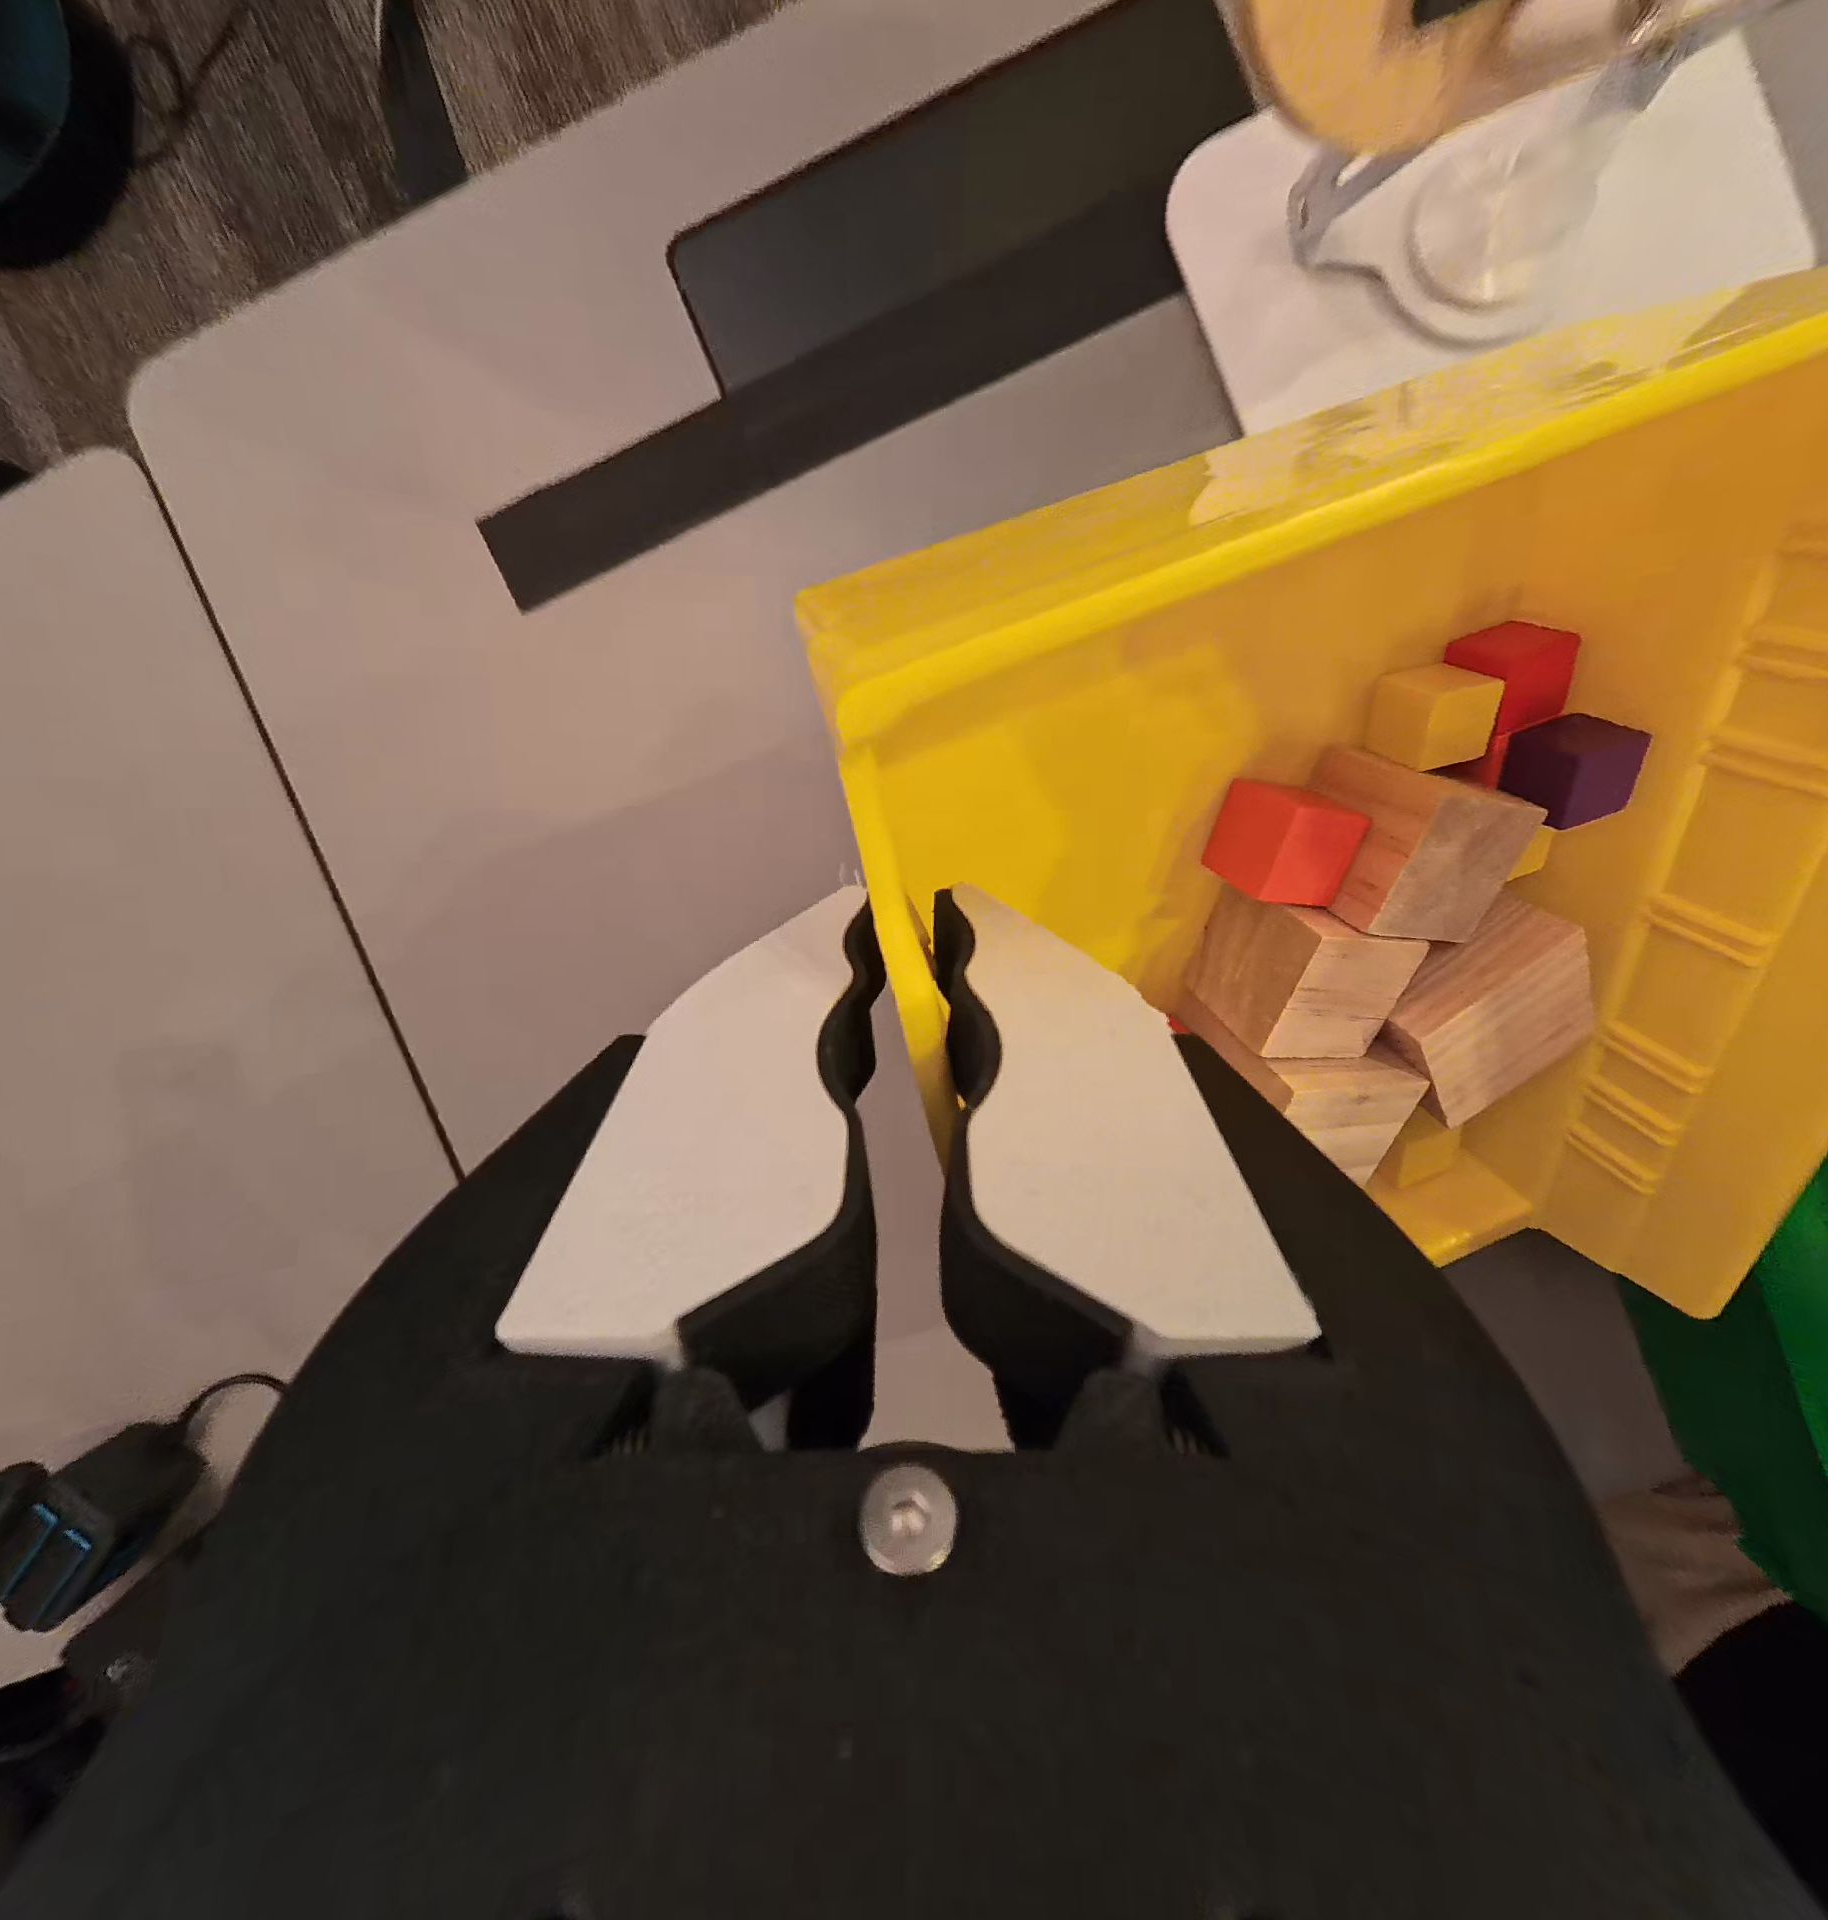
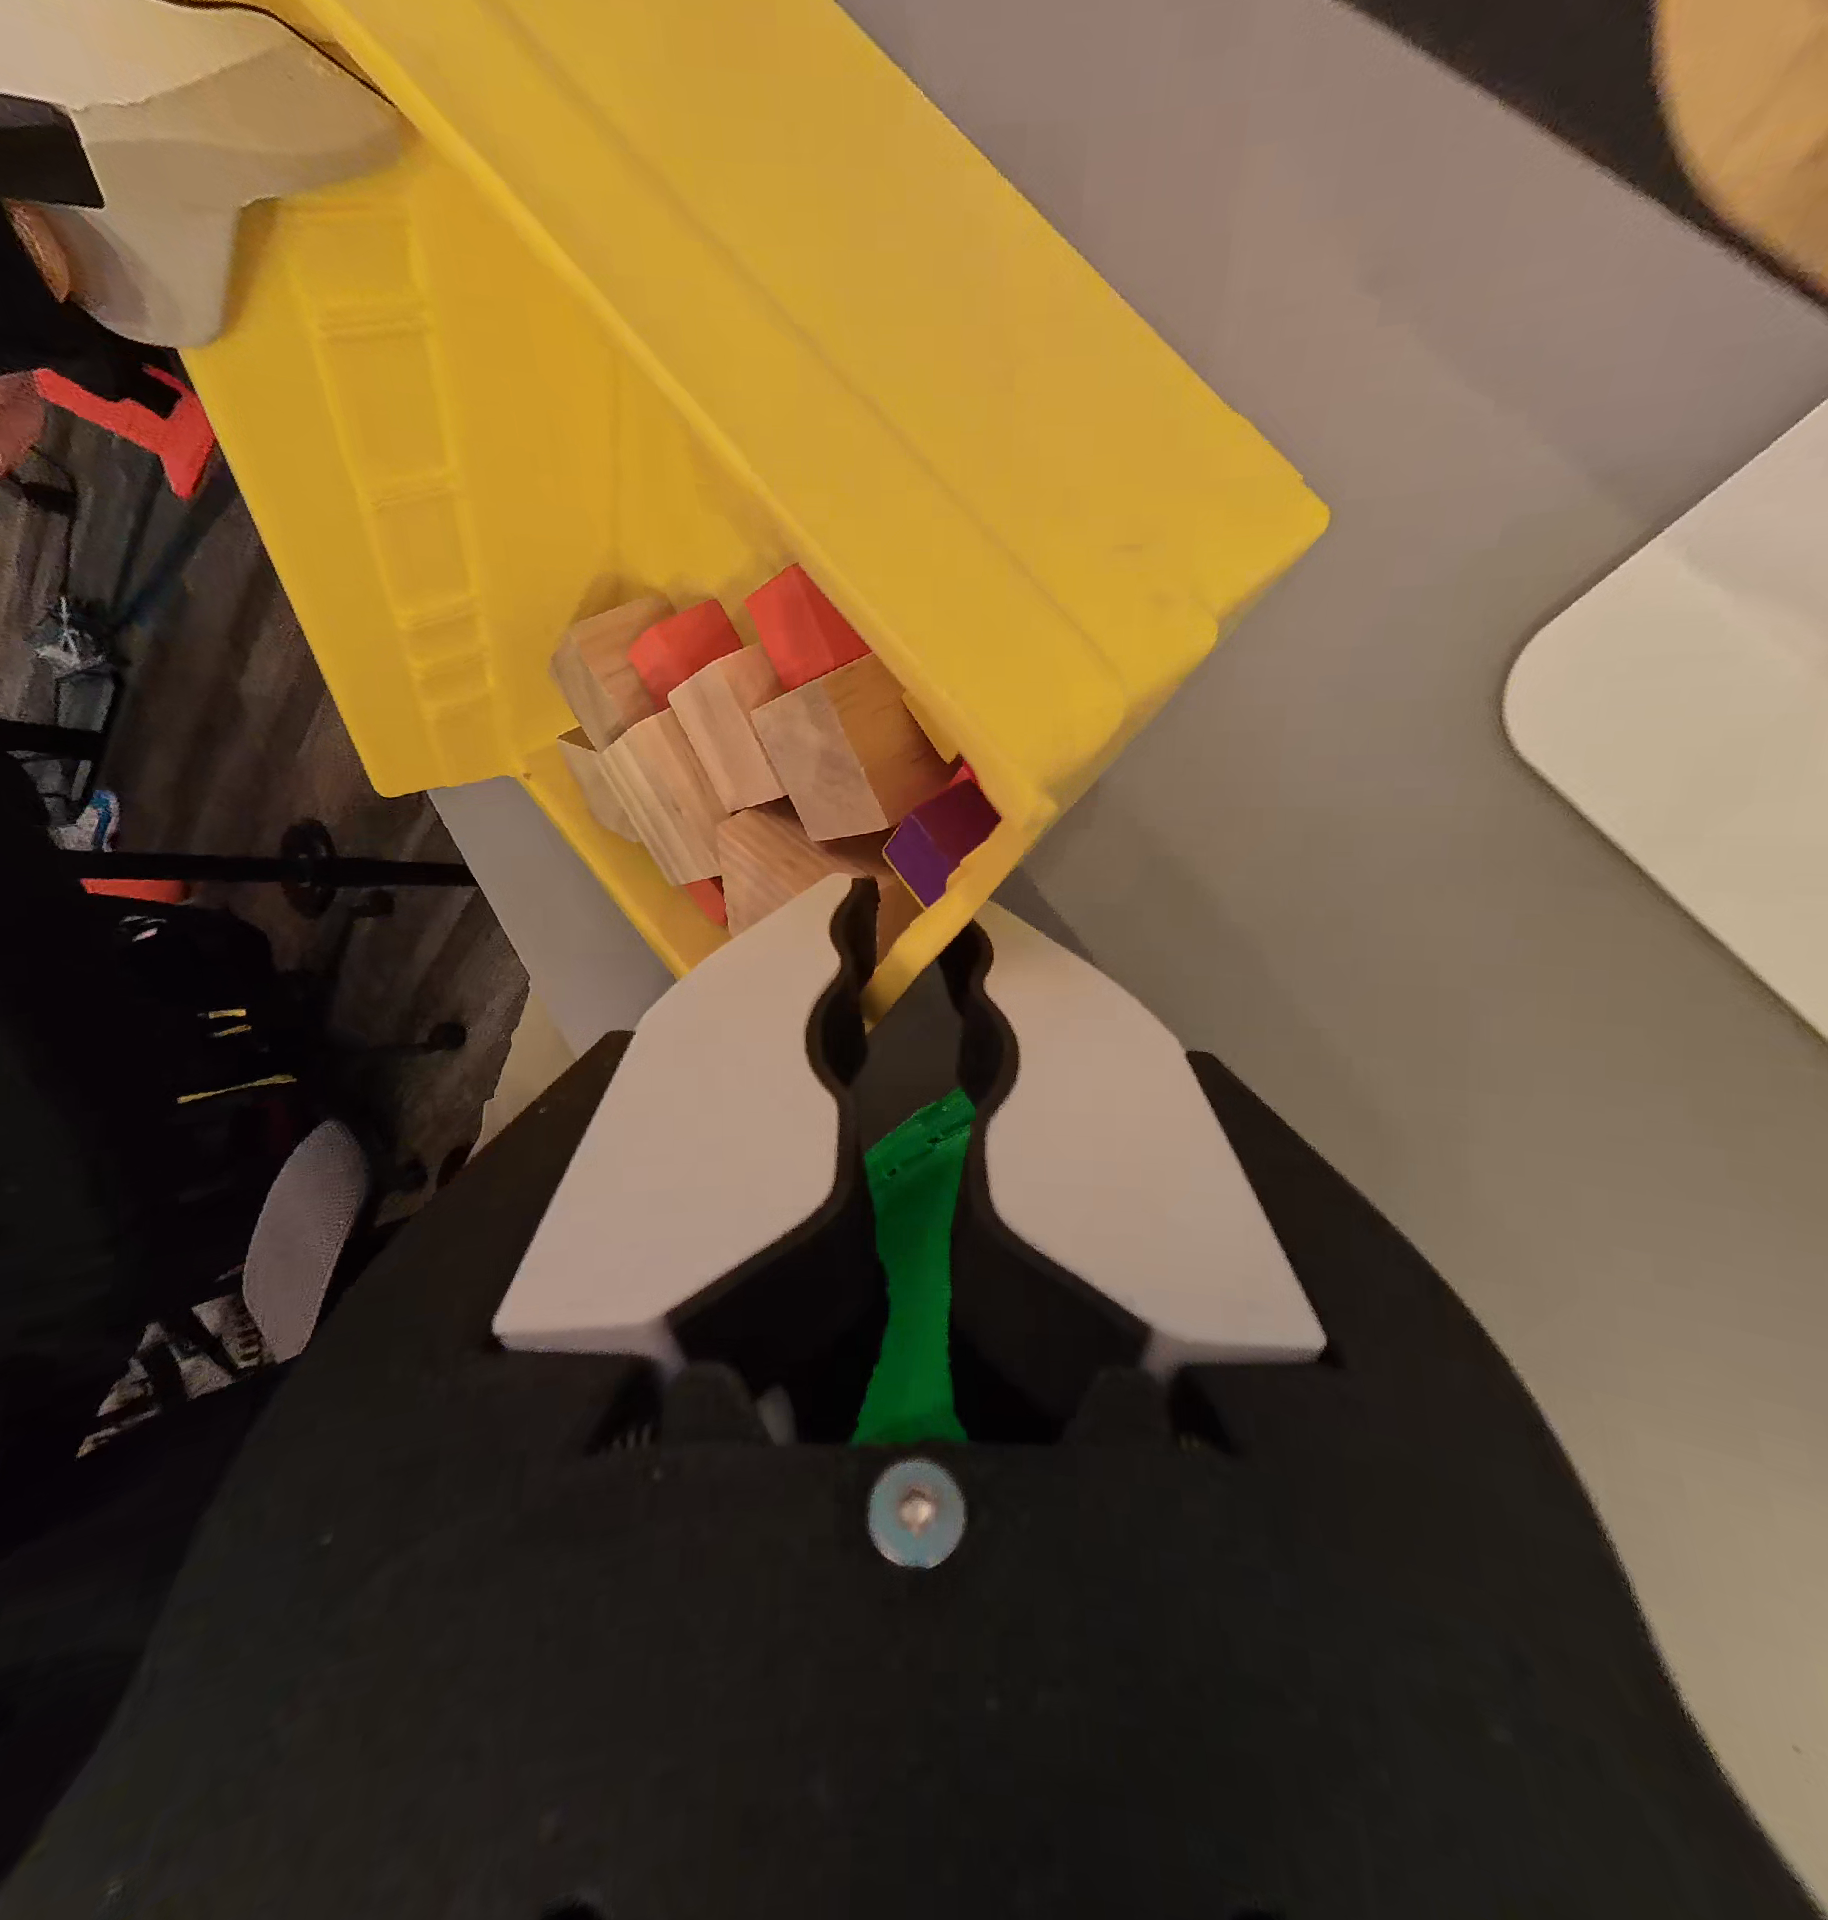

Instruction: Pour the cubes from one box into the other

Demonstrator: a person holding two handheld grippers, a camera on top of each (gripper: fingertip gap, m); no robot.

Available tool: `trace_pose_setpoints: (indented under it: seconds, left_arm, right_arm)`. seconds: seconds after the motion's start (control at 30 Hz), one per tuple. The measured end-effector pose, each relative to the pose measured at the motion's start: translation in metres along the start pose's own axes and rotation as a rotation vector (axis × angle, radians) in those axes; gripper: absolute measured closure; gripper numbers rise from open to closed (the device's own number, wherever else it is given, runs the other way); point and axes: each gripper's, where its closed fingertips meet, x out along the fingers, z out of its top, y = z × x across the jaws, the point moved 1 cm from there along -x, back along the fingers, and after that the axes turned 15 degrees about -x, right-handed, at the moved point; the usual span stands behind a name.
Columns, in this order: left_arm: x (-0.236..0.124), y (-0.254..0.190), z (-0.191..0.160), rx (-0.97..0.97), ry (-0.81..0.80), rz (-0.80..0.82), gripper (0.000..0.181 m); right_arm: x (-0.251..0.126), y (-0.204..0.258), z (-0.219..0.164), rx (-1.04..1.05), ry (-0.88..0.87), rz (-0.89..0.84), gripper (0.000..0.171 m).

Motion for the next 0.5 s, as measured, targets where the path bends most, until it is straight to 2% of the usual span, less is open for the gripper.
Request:
trace_pose_setpoints:
  seconds: [0.03,0.3,0.5]
  left_arm:
    - [-0.005,-0.003,0.008,0.005,-0.014,0.002,0.173]
    - [-0.052,-0.042,0.071,0.06,-0.139,0.013,0.172]
    - [-0.065,-0.088,0.103,0.082,-0.243,-0.033,0.171]
  right_arm:
    - [-0.008,-0.001,0.004,-0.003,-0.012,-0.008,0.163]
    - [-0.082,-0.012,0.029,-0.028,-0.112,-0.084,0.163]
    - [-0.137,-0.029,0.022,-0.024,-0.163,-0.187,0.163]
